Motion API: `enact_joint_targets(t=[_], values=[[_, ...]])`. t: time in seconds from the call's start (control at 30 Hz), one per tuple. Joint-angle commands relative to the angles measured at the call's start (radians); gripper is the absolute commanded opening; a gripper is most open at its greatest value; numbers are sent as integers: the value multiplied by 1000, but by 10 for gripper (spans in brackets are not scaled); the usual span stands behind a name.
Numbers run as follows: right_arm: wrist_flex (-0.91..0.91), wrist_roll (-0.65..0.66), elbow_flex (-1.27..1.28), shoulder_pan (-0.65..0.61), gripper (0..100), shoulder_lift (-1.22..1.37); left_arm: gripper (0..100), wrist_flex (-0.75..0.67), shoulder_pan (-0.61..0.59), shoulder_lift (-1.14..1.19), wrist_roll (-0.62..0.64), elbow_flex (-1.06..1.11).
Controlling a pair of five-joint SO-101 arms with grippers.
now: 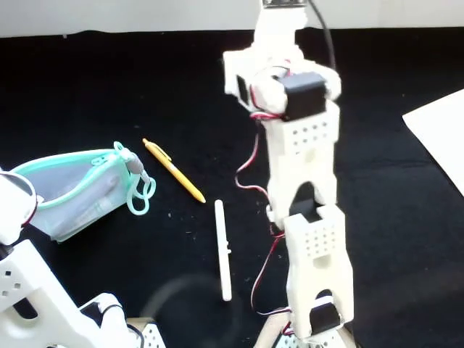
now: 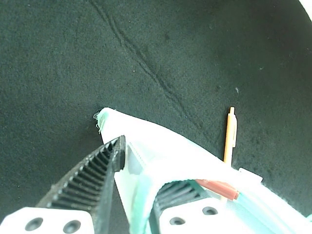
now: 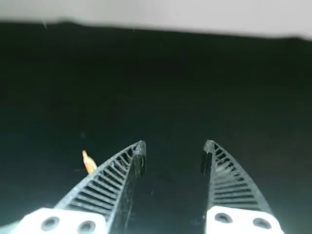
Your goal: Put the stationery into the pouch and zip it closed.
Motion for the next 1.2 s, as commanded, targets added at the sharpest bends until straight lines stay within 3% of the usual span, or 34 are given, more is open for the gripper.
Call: enact_joint_targets(t=[0.0, 0.23, 0.57, 1.17], values=[[10, -15, 265, -58, 191, -1, 7, -17, 13, 12, -12, 22], [8, -137, 710, -91, 191, -119, 7, -17, 13, 12, -12, 24], [-87, -183, 1148, -202, 191, -174, 7, -17, 13, 12, -12, 25], [-170, -207, 1262, -306, 191, -168, 7, -17, 13, 12, -12, 25]])
